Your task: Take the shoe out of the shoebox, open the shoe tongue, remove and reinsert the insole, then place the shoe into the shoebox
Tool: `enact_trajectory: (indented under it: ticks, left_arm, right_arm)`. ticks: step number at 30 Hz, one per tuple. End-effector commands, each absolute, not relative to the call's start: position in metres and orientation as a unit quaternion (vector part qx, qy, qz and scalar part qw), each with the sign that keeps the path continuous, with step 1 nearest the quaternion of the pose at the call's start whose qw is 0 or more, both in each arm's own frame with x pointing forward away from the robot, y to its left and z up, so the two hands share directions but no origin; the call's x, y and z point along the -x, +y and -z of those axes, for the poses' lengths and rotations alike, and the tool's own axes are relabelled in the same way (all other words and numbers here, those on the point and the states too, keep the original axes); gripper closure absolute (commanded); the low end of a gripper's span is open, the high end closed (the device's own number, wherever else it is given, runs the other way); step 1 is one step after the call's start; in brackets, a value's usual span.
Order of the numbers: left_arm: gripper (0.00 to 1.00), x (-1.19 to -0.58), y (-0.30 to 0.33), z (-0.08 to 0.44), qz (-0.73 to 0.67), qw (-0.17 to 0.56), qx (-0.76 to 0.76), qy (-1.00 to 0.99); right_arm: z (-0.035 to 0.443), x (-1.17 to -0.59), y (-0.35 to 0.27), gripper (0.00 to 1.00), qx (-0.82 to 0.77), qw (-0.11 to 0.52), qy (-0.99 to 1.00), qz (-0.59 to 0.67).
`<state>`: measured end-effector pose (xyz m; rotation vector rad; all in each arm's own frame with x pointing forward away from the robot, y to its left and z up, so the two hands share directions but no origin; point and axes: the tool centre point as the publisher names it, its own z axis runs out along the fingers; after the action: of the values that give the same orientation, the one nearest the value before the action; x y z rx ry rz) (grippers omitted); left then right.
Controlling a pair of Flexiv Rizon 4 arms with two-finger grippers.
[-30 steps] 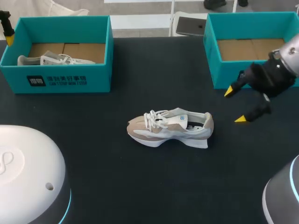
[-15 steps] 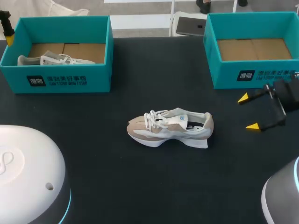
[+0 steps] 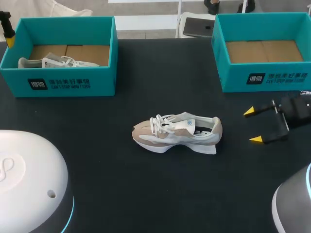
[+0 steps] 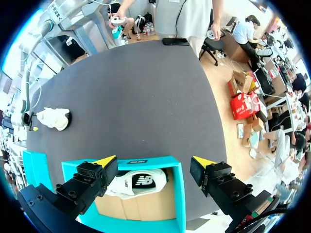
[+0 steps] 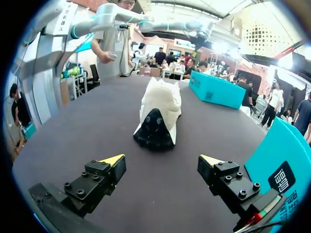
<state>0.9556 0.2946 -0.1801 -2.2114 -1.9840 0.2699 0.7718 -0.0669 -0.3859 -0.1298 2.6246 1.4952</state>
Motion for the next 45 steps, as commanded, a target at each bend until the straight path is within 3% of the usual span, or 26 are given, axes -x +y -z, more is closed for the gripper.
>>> enact_trajectory:
  ticks: [1,16,24,45]
  left_arm:
    - [0.00,-0.955,0.295,0.180,-0.089,0.080,0.739,-0.663]
    - [0.00,-0.955,0.295,0.180,-0.089,0.080,0.739,-0.663]
    - [0.00,-0.955,0.295,0.180,-0.089,0.080,0.739,-0.663]
    - [0.00,-0.955,0.295,0.180,-0.089,0.080,0.739,-0.663]
  right_arm:
    - [0.387,-0.773,-0.065,0.00,0.043,0.058,0.867,-0.493]
    - [0.387,-0.773,-0.065,0.00,0.043,0.058,0.867,-0.493]
    - [0.387,-0.776,-0.040,0.00,0.000,0.076,0.873,-0.482]
    - [0.398,-0.764,0.026,0.00,-0.009,0.038,0.867,-0.496]
